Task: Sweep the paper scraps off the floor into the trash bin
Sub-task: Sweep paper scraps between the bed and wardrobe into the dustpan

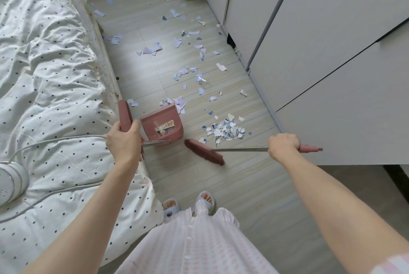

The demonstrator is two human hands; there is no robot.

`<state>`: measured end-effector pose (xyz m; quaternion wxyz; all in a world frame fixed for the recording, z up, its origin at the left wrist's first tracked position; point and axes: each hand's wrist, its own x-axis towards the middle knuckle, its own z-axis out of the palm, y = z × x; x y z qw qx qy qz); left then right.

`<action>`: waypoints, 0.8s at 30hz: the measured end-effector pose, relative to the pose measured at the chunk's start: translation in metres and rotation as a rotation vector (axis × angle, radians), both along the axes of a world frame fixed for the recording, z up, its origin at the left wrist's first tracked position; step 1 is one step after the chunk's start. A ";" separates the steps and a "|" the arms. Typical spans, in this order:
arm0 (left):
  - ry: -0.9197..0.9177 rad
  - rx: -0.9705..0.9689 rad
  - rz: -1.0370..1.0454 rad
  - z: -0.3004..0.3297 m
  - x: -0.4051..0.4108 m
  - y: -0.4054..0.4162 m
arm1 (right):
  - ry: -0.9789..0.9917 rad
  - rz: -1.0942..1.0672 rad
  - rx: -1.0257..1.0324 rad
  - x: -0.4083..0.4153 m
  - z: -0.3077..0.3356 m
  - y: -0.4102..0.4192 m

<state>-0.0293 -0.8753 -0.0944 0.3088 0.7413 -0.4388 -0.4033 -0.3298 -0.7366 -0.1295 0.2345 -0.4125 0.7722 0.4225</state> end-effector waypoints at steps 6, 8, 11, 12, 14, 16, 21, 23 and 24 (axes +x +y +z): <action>-0.025 0.016 -0.038 0.008 -0.012 0.004 | -0.041 -0.177 -0.134 -0.013 0.013 0.009; -0.043 0.010 -0.049 0.010 -0.013 0.003 | -0.101 -0.380 -0.174 -0.021 0.018 0.020; -0.069 0.013 -0.107 0.012 -0.020 0.004 | -0.155 -0.633 -0.198 -0.042 0.031 0.037; -0.079 0.014 -0.136 0.014 -0.026 0.005 | -0.147 -0.683 -0.212 -0.049 0.034 0.042; -0.071 0.019 -0.194 0.014 -0.036 0.007 | -0.127 -0.743 -0.254 -0.060 0.045 0.053; -0.066 0.025 -0.255 0.012 -0.047 0.010 | -0.058 -0.699 -0.306 -0.063 0.051 0.065; -0.164 0.019 -0.352 0.000 -0.063 0.014 | -0.089 -0.918 -0.363 -0.061 0.034 0.101; -0.205 0.016 -0.374 -0.003 -0.067 0.017 | -0.324 -1.180 -0.357 -0.058 0.024 0.114; -0.226 0.008 -0.393 -0.005 -0.069 0.018 | -0.391 -1.206 -0.380 -0.056 0.020 0.118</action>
